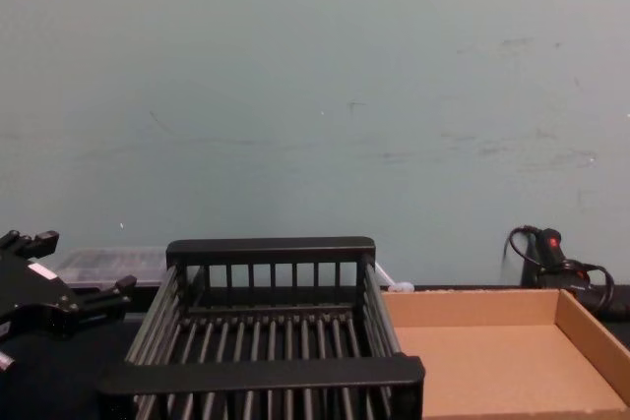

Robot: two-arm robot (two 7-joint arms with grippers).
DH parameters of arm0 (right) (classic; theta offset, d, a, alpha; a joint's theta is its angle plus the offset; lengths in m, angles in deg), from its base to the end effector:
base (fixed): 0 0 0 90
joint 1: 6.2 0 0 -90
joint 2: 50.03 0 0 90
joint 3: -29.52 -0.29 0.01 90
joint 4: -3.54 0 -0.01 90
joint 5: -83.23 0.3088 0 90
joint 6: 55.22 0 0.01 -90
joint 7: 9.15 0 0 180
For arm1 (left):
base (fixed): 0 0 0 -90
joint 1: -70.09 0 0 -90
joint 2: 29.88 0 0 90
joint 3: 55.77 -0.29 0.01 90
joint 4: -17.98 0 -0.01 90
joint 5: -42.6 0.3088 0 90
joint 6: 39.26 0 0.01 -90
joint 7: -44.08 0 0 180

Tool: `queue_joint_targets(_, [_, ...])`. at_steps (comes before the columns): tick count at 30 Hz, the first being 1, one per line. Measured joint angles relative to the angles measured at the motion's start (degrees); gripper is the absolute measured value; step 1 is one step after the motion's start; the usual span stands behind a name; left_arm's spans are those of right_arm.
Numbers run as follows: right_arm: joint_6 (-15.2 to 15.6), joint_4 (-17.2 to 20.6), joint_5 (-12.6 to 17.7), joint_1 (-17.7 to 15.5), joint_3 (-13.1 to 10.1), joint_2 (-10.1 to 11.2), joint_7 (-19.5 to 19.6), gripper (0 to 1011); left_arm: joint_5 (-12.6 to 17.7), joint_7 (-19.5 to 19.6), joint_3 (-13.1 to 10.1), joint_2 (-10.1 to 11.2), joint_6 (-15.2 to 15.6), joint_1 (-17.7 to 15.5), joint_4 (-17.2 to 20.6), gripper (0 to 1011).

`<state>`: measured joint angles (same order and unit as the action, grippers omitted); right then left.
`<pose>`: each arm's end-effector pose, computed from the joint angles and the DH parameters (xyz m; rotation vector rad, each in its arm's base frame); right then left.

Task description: Pick up the white tape and place it into the black box , Pick up the silver tape and place it into the brown box.

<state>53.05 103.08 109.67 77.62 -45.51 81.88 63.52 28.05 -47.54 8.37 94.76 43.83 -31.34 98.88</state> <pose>0.2866 -0.1032 -0.2756 -0.4979 0.1879 -0.9558 0.3581 0.0827 -0.3023 0.3043 -0.2850 1.2480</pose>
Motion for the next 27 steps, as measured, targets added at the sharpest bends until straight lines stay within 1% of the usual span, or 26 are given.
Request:
queue_joint_targets(8, [1.07, -2.22, -1.51, 1.81, 0.84, -1.90, -1.00, 1002, 0.00, 0.00, 0.00, 0.00, 0.00, 0.00, 0.00, 1001])
queue_joint_targets(18, [1.93, -4.17, -3.07, 3.29, 1.08, -3.66, -2.14, 1002, 0.00, 0.00, 0.00, 0.00, 0.00, 0.00, -0.01, 1001])
queue_joint_targets(27, [2.58, -4.94, -3.90, 3.78, 0.97, -4.46, -3.08, 1002, 0.00, 0.00, 0.00, 0.00, 0.00, 0.00, 0.00, 1001])
